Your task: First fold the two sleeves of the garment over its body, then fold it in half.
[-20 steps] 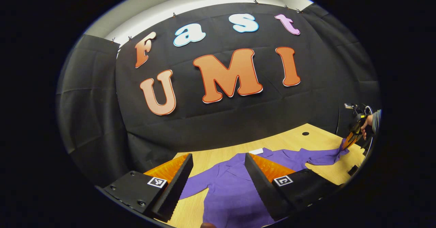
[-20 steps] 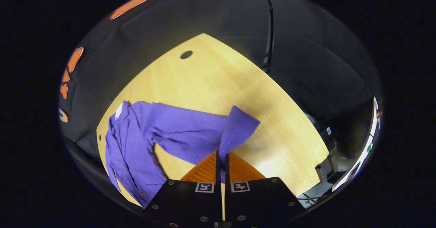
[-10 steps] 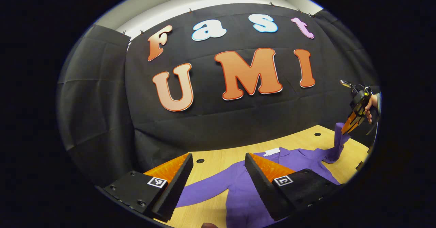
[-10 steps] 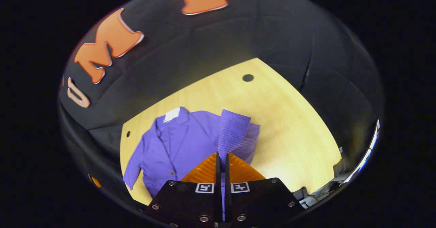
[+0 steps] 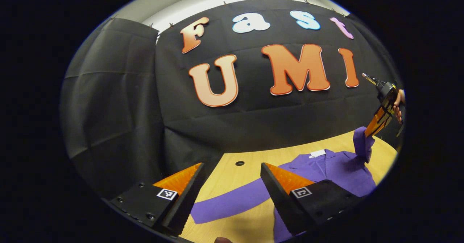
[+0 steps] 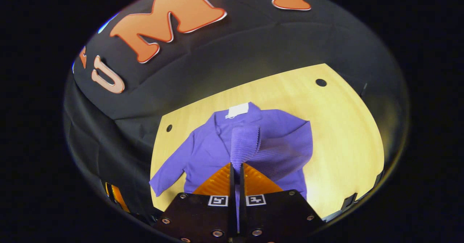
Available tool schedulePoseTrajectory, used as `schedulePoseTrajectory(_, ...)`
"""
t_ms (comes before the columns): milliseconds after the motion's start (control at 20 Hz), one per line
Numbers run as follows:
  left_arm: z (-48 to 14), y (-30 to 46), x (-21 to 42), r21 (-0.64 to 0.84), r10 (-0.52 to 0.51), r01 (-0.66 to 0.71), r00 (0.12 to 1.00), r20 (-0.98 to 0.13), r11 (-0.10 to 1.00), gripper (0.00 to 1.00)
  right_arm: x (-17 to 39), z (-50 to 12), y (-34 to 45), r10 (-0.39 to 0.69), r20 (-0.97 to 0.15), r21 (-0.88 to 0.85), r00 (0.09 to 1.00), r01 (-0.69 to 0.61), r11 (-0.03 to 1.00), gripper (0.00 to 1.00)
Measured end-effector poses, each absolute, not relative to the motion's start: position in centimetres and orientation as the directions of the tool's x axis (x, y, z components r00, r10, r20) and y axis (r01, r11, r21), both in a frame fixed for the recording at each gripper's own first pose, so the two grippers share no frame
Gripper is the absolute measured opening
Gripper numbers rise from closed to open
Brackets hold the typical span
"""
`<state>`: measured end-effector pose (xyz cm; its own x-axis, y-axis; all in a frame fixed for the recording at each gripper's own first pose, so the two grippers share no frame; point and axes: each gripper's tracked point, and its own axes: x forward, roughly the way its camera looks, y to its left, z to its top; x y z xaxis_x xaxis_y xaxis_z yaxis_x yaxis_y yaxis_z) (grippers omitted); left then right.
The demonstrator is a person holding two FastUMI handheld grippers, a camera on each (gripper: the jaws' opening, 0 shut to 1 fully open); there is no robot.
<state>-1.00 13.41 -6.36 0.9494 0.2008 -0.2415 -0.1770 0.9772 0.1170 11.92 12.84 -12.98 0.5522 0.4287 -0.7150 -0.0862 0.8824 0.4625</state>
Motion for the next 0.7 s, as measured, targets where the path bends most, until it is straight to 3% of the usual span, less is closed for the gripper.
schedulePoseTrajectory(300, -8.4, 18.2, -1.4, 0.106, 0.279, -0.259, 0.92, -0.276, 0.96, 0.98, 12.6, -11.0, 20.5, 0.505, -0.677, 0.49, 0.535, -0.184, 0.852, 0.03)
schedulePoseTrajectory(600, -9.4, 20.4, -0.3, 0.13, 0.298, -0.271, 0.911, -0.287, 0.954, 0.98, 12.3, -13.6, 25.7, 0.506, -0.684, 0.491, 0.525, -0.18, 0.852, 0.04)
schedulePoseTrajectory(700, -10.0, 20.5, 0.2, 0.138, 0.297, -0.267, 0.907, -0.299, 0.954, 0.98, 11.6, -12.7, 27.0, 0.544, -0.652, 0.52, 0.528, -0.212, 0.828, 0.09)
